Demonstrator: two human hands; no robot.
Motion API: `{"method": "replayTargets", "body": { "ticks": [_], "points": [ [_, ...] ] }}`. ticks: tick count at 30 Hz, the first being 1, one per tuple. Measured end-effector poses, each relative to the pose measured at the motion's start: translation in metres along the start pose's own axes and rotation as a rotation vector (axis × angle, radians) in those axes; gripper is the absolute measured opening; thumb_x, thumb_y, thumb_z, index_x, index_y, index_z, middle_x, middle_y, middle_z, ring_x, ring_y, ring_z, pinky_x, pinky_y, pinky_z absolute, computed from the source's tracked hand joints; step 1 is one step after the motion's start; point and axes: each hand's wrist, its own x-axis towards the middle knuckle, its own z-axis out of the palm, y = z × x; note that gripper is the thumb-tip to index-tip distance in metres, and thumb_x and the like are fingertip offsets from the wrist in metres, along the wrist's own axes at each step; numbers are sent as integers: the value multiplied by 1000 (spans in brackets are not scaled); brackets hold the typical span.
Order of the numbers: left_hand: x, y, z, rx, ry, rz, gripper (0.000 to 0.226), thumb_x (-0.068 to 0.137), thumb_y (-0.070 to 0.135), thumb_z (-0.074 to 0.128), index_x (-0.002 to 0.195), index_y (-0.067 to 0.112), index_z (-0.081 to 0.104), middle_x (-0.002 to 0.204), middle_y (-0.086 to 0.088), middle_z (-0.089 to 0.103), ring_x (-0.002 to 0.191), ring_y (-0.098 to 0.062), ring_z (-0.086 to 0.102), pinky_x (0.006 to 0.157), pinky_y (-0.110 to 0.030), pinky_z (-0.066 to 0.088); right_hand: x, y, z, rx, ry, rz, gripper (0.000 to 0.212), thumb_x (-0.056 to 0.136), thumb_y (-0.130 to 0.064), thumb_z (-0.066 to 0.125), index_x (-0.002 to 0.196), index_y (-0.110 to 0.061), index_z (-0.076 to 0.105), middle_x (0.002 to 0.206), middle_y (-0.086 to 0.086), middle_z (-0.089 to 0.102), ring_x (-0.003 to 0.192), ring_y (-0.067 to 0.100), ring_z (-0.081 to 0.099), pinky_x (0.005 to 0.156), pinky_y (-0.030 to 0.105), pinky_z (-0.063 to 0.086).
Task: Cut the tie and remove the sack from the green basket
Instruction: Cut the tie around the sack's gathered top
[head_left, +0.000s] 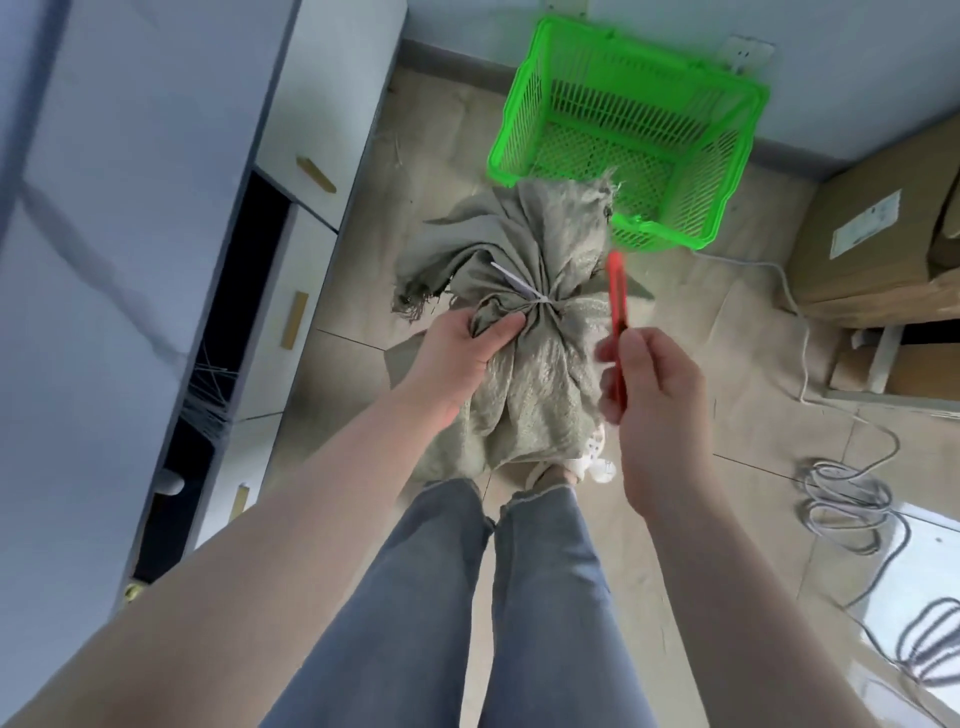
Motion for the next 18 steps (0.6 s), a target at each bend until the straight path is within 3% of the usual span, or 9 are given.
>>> {"method": "replayTargets", "body": {
  "ticks": [3,5,7,10,13,18],
  "points": [
    [-12,7,-4,78,17,65,23,93,23,64,71,17,65,57,14,62,51,-5,53,59,-16,44,-33,0,11,147,-137,257,27,102,-15,44,86,-9,64,71,1,56,53,7,38,44,15,27],
    [-16,10,-6,116,36,94,35,94,21,61,61,21,53,42,19,49,37,4,41,46,-10,33,-40,5,15,160,-165,326,29,102,-18,45,87,-9,68,70,1,55,53,7,38,42,14,28],
    [-17,13,-8,144,59,95,30,92,26,64,63,23,56,48,19,54,45,3,46,53,-16,38,-41,8,16,173,-168,353,28,102,-19,46,91,-7,69,68,-1,53,52,7,38,40,14,28],
    [-16,14,-8,161,98,99,16,89,31,68,74,25,65,72,8,68,69,-12,62,72,-32,50,-36,7,17,207,-164,392,27,102,-19,46,93,-5,68,64,-2,49,49,6,35,38,14,23],
    [-17,15,-6,162,126,105,12,89,31,68,80,23,67,84,0,73,80,-19,68,82,-39,54,-33,4,19,255,-161,433,26,102,-19,47,94,-4,67,62,-3,46,48,5,32,37,14,20],
    [-18,15,-3,130,168,106,27,89,30,68,85,4,69,81,-15,71,71,-20,60,71,-36,49,-30,1,20,293,-158,473,27,102,-21,48,92,-5,66,61,-4,45,47,5,30,36,14,20]
  ]
}}
